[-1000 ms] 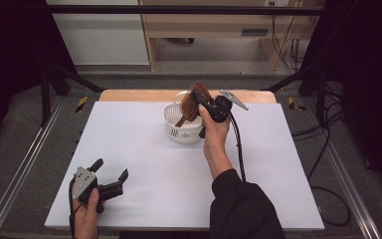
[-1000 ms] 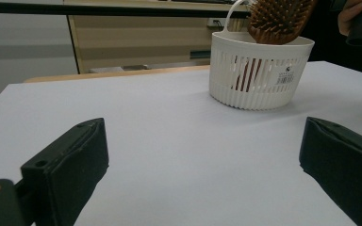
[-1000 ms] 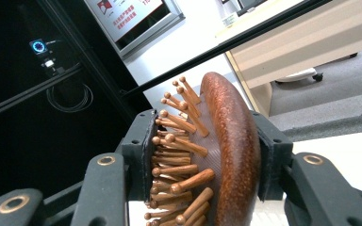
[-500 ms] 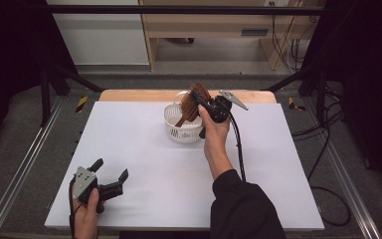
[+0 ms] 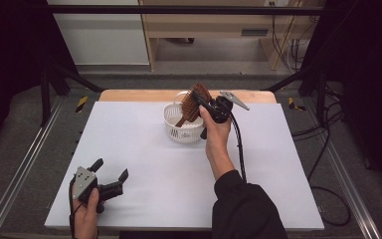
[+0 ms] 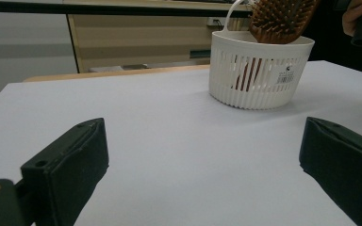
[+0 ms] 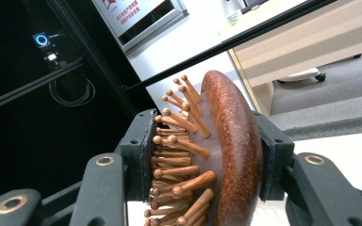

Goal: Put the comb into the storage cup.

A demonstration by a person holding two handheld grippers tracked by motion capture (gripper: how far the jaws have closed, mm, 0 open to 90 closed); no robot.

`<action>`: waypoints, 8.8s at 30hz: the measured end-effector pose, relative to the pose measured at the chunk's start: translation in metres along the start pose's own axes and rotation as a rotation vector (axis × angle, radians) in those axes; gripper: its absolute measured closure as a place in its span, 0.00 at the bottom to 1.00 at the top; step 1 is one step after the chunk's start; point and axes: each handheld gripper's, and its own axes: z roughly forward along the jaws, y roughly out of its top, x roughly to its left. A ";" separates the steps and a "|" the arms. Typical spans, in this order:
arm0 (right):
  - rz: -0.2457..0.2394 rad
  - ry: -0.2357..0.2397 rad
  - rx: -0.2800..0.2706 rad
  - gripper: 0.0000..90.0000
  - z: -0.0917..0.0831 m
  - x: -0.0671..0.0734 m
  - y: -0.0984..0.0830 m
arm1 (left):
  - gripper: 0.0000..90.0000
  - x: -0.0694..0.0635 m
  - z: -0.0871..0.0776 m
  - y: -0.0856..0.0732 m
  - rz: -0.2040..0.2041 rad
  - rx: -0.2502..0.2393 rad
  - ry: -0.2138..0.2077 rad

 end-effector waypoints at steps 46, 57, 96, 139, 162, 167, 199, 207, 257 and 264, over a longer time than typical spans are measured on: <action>0.027 -0.033 0.045 0.49 -0.011 -0.029 -0.002 | 0.02 0.000 0.001 0.000 0.000 0.006 -0.004; 0.043 -0.041 0.052 0.48 -0.012 -0.034 -0.003 | 0.02 0.000 0.001 0.000 0.002 0.007 -0.005; 0.034 -0.080 0.103 0.37 -0.014 -0.044 -0.004 | 0.02 0.000 0.001 -0.001 0.004 0.010 -0.007; -0.282 -0.167 0.170 0.12 -0.022 -0.020 0.012 | 0.02 -0.002 0.002 0.000 0.031 0.012 -0.011; -0.419 -0.183 0.134 0.06 -0.047 0.000 0.031 | 0.02 0.001 0.002 0.000 0.021 0.007 -0.004; -0.439 -0.172 0.124 0.05 -0.053 0.004 0.033 | 0.02 0.002 0.001 0.000 0.018 0.006 -0.001; -0.466 -0.111 0.047 0.03 -0.111 0.001 0.057 | 0.02 0.024 -0.011 0.003 -0.013 -0.034 0.029; -0.491 -0.086 0.041 0.02 -0.134 -0.007 0.061 | 0.02 0.032 -0.028 0.002 -0.014 -0.042 0.039; -0.474 -0.168 0.024 0.02 -0.263 -0.111 0.001 | 0.02 0.037 -0.042 -0.003 -0.014 -0.072 0.038; -0.484 -0.143 0.043 0.02 -0.267 -0.115 -0.013 | 0.02 0.035 -0.042 -0.001 0.000 -0.086 0.027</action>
